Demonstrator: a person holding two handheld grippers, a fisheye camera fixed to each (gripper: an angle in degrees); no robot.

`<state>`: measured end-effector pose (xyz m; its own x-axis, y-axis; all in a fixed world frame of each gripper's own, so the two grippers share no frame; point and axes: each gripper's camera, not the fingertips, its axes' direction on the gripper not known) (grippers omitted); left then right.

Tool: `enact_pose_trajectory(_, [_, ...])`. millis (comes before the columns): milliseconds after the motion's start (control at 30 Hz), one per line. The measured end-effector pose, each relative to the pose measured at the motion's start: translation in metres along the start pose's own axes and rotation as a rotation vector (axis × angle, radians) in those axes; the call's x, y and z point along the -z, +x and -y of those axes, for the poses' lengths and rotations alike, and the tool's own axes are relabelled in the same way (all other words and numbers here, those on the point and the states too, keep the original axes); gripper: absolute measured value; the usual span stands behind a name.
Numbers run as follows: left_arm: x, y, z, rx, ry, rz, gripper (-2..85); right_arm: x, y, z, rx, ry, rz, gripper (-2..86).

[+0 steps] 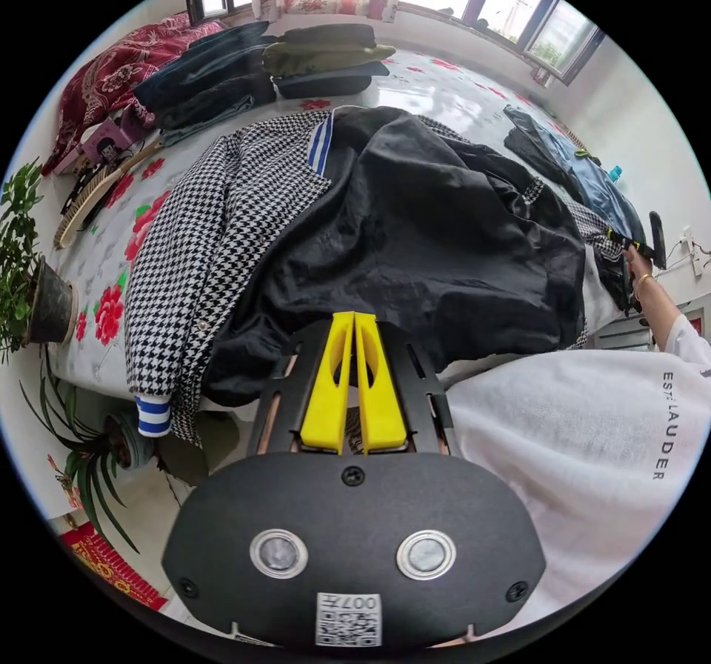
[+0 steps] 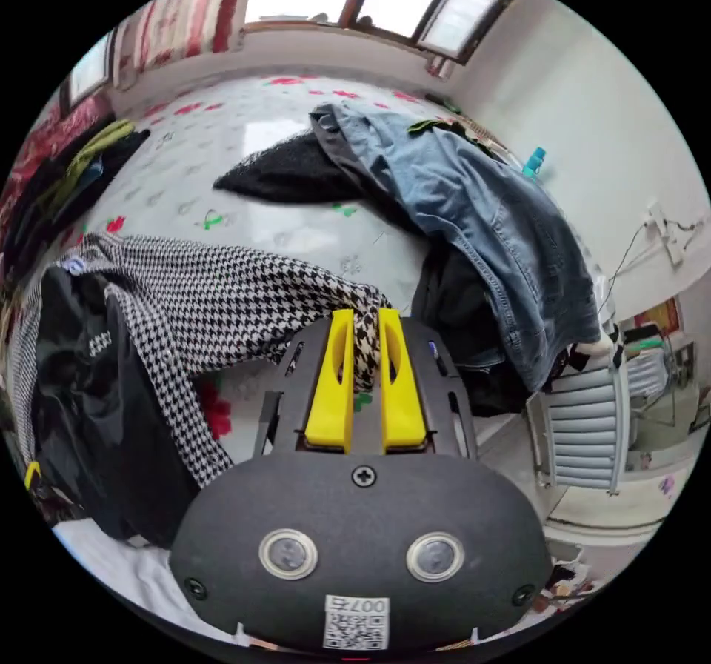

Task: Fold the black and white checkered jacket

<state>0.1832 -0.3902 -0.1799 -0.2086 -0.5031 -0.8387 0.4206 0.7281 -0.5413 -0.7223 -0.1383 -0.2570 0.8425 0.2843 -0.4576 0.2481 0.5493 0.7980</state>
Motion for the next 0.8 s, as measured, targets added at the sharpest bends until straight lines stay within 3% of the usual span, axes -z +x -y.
enact_pose_trajectory(100, [-0.001,0.007,-0.015,0.025,-0.009,-0.002,-1.0,0.002,0.069,-0.002,-0.191,0.052,0.2,6.4])
enact_pose_trajectory(267, [-0.015,0.022,-0.045,0.085,-0.03,-0.063,-0.9,-0.02,0.091,-0.087,-0.043,0.012,0.501,7.2])
enact_pose_trajectory(400, [-0.023,0.037,-0.063,0.077,-0.061,-0.078,-0.9,-0.056,0.098,-0.193,-0.001,-0.172,0.732,7.5])
enact_pose_trajectory(467, [-0.025,0.041,-0.066,0.067,-0.061,-0.089,-0.9,-0.067,0.097,-0.22,0.048,-0.254,0.741,7.5])
enact_pose_trajectory(567, [-0.026,0.049,-0.063,0.041,-0.04,-0.126,-0.9,-0.06,0.088,-0.243,0.135,-0.195,0.671,6.3])
enact_pose_trajectory(667, [-0.025,0.062,-0.054,-0.004,-0.011,-0.143,-0.9,-0.056,0.076,-0.25,0.206,-0.174,0.485,4.1])
enact_pose_trajectory(800, [-0.015,0.081,-0.05,-0.073,0.054,-0.176,-1.0,-0.033,0.108,-0.233,0.173,-0.11,0.707,2.4])
